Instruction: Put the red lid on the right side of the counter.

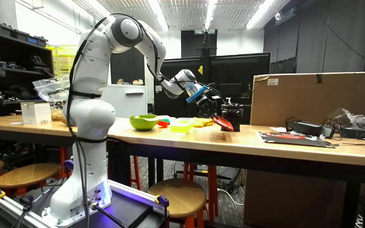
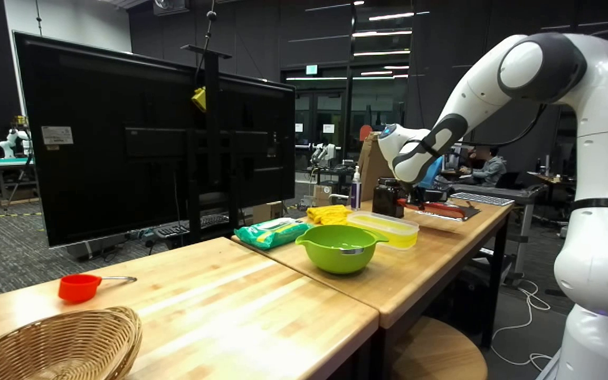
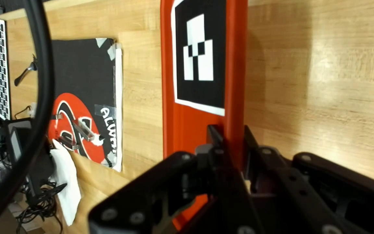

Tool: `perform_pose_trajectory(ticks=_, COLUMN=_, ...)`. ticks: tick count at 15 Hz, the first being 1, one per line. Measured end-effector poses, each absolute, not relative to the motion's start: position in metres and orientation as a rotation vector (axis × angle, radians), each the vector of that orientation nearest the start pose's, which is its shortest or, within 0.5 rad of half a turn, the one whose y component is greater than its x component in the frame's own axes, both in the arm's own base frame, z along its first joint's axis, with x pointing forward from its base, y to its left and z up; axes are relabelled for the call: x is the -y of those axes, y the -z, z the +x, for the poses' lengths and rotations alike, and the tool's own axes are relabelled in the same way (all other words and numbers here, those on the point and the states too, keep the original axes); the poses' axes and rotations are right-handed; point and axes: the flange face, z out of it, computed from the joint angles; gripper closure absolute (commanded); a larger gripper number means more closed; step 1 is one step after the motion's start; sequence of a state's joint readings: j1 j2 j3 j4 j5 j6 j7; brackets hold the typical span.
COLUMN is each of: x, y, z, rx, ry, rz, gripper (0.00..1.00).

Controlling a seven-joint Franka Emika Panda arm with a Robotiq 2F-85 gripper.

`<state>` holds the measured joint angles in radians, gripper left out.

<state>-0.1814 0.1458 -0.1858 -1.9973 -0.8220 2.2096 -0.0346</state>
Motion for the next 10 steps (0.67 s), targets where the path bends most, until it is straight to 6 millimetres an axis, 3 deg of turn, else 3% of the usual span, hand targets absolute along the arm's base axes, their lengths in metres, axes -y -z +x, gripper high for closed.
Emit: perform_pose_trajectory(ticks=10, x=0.235, y=-0.380, z=0.555, rx=-0.204, ry=0.081, rz=2.480, gripper=0.96)
